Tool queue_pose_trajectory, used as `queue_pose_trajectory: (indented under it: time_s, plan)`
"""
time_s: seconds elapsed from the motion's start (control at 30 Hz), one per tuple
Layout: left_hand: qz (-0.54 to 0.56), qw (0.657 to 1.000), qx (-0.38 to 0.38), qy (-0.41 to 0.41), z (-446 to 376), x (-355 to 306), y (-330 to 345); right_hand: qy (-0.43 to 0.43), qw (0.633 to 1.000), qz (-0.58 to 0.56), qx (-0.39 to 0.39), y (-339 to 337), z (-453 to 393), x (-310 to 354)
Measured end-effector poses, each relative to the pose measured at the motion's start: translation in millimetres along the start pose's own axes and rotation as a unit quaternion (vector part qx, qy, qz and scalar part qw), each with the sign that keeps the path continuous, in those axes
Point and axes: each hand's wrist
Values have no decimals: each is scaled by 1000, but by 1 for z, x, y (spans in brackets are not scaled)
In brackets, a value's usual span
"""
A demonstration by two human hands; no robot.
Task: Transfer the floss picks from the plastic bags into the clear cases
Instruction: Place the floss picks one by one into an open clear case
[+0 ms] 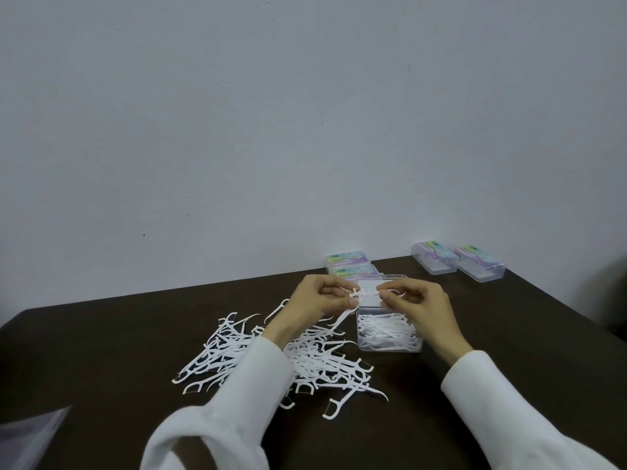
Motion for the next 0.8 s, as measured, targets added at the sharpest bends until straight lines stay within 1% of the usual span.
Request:
queue_pose_trajectory:
  time_s: [0.13, 0.37, 0.43, 0.53, 0.63, 0.8]
  plan:
    - [8, 1000, -10, -6, 0, -1, 2, -16, 1000, 7, -11, -1, 0, 2]
    - [37, 993, -109, -15, -2, 3, 4, -62, 997, 48, 2, 1, 5, 4]
    - [40, 991, -125, -12, -2, 4, 5, -70, 996, 55, 6, 2, 5, 4]
    - [50, 991, -122, -7, -1, 3, 4, -70, 996, 56, -7, 2, 5, 3]
    - [54, 994, -93, -6, 0, 1, 5, -72, 995, 51, -33, 1, 5, 3]
    - [131, 988, -61, -56, 1, 1, 13, -89, 994, 47, -46, 1, 6, 2]
Point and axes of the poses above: each hand's wrist, its own z-axis away from the middle knuckle, its own y-axis out of the palm, x = y × z, and after that the axes turned 8 degrees about -x, right-handed
